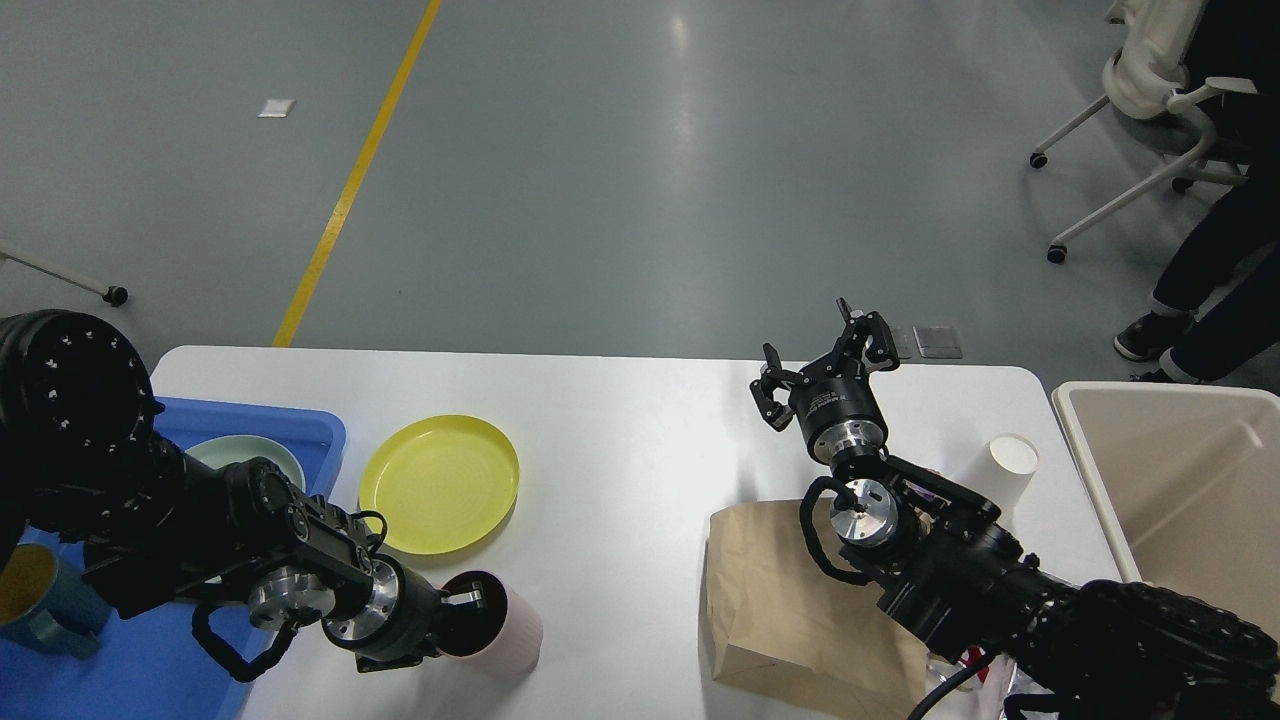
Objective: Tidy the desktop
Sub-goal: 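Lift the pink mug with the left gripper toward the blue tray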
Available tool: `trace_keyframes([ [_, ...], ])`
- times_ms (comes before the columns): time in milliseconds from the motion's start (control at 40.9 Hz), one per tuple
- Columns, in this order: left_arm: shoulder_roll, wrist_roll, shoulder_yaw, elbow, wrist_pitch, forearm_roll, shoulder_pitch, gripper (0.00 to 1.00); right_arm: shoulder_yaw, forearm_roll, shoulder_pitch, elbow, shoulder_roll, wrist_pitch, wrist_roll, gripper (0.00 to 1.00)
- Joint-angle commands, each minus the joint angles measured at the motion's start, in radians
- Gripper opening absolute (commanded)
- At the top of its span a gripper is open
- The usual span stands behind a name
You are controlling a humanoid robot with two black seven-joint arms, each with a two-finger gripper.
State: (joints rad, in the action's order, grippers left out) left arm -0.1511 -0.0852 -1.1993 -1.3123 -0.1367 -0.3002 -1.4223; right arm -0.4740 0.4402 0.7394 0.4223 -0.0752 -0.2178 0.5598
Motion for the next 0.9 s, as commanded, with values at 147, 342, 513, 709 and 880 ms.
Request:
trace_keyframes([
  [147, -0.007, -0.002, -0.019, -0.016, -0.101, 0.026, -0.027, 0.0, 0.002, 0.0, 0.0, 0.0, 0.0, 0.0, 0.0, 1.0],
  [342, -0.041, -0.005, -0.074, -0.018, -0.193, 0.03, -0.081, 0.0, 0.002, 0.0, 0.0, 0.0, 0.0, 0.0, 0.0, 1.0],
  [513, -0.119, -0.022, -0.204, -0.018, -0.394, 0.125, -0.205, 0.0, 0.0, 0.0, 0.0, 0.001, 0.0, 0.0, 0.0, 1.0],
  [709, -0.211, -0.077, -0.359, -0.018, -0.566, 0.285, -0.377, 0.0, 0.0, 0.0, 0.0, 0.001, 0.0, 0.0, 0.0, 1.0],
  [880, -0.237, -0.166, -0.494, -0.018, -0.65, 0.395, -0.49, 0.0, 0.0, 0.0, 0.0, 0.001, 0.0, 0.0, 0.0, 1.0],
])
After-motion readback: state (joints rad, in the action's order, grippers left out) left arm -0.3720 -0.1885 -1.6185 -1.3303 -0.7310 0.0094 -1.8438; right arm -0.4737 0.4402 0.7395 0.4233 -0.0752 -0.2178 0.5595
